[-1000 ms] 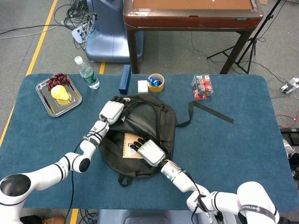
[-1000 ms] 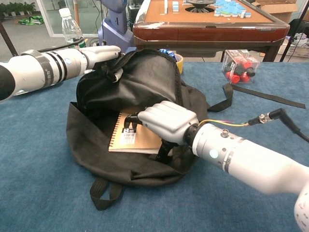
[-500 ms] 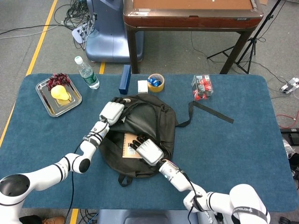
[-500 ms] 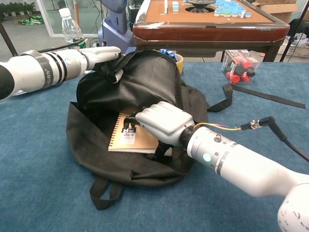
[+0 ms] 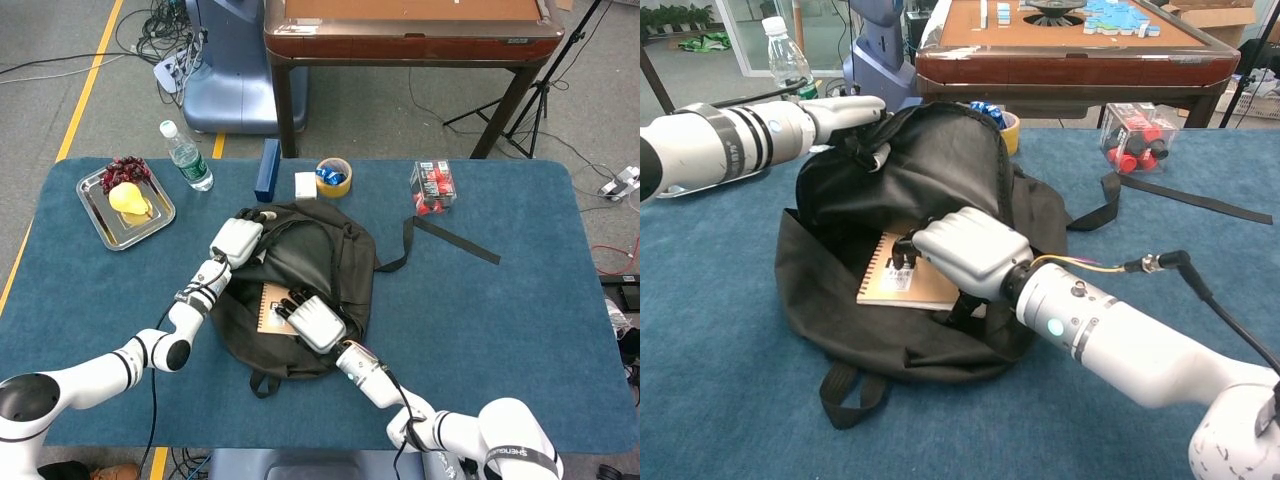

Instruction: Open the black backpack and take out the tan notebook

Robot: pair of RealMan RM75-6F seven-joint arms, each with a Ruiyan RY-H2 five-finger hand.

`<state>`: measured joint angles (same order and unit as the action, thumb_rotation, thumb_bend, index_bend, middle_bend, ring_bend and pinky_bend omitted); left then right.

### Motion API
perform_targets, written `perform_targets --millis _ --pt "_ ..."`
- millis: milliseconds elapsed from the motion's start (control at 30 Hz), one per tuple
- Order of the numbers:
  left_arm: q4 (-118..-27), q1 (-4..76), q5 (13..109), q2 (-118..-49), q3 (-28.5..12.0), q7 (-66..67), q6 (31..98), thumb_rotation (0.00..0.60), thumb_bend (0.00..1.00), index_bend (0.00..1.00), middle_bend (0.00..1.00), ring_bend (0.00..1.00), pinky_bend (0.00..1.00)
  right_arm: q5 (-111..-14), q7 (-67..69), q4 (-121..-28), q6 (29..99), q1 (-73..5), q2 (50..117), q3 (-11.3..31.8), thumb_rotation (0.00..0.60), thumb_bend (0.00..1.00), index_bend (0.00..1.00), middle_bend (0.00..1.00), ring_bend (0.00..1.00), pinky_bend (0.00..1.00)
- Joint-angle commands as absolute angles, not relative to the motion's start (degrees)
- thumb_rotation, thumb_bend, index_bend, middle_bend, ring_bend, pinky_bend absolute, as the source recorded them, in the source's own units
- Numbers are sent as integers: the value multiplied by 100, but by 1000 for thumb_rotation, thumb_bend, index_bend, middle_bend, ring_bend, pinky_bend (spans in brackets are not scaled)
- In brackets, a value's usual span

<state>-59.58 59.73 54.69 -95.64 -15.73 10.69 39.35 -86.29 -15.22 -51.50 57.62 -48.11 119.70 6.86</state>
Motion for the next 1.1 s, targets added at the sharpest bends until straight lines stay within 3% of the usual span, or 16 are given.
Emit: perform_targets --millis 33,200,533,767,1100 --pt "-5964 5969 5468 -9560 -1573 1062 3936 600 673 581 154 103 60 -8682 -1474 -5047 5831 -4831 12030 690 600 368 341 316 204 277" --pt "-5966 5963 5472 -9549 -1578 1020 3923 600 673 580 154 104 60 -8761 -1438 -4885 5915 -4874 12084 701 600 427 364 331 229 277" --pt "-5956 5948 5514 -9510 -1583 917 3895 600 673 579 154 104 60 -8801 -1573 -4617 6094 -4881 12185 759 600 447 426 364 283 328" --pt "-5926 5945 5541 -9504 -1595 842 3882 600 673 578 154 104 60 -8822 -1638 -4442 6269 -4885 12286 820 600 462 553 419 339 374" --pt "-5835 5938 5616 -9522 -1575 762 3866 600 673 577 154 103 60 -8985 -1521 -4103 6552 -4941 12383 799 600 529 812 531 466 452"
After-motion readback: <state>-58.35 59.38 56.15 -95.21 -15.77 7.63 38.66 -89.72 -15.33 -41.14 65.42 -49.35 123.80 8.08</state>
